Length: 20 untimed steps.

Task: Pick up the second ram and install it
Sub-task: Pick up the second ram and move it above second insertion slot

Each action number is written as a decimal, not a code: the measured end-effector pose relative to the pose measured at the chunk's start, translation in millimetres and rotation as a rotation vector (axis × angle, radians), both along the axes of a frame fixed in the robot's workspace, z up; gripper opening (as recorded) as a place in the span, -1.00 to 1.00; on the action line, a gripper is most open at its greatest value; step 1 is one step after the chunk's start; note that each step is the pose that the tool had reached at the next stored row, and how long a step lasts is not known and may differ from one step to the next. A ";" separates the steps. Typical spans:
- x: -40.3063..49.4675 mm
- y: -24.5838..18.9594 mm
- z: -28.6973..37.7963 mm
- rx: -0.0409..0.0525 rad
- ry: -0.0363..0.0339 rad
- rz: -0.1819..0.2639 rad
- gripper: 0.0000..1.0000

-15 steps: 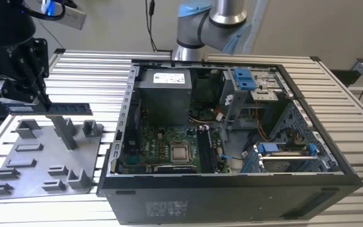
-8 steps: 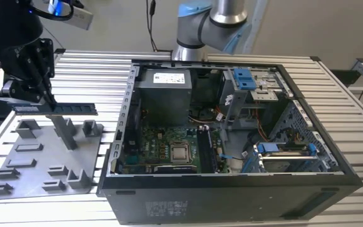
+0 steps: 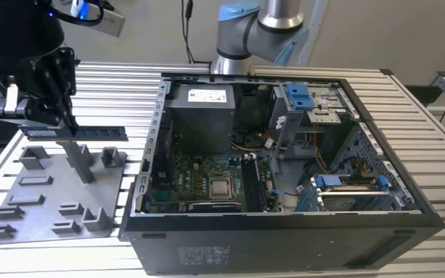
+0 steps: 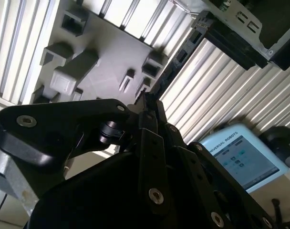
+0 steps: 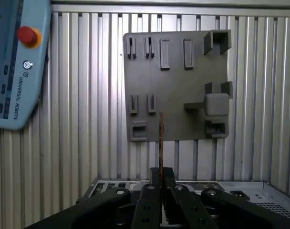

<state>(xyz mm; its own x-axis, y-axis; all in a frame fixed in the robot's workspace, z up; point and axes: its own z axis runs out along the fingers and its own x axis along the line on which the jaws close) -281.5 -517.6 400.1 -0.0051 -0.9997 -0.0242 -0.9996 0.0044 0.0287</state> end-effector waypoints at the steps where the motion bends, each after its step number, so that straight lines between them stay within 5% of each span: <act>1: 2.3 0.0 0.0 0.0000 0.0000 0.000 -0.72; 20: 53.6 0.0 0.0 -0.0001 0.0004 0.000 -0.72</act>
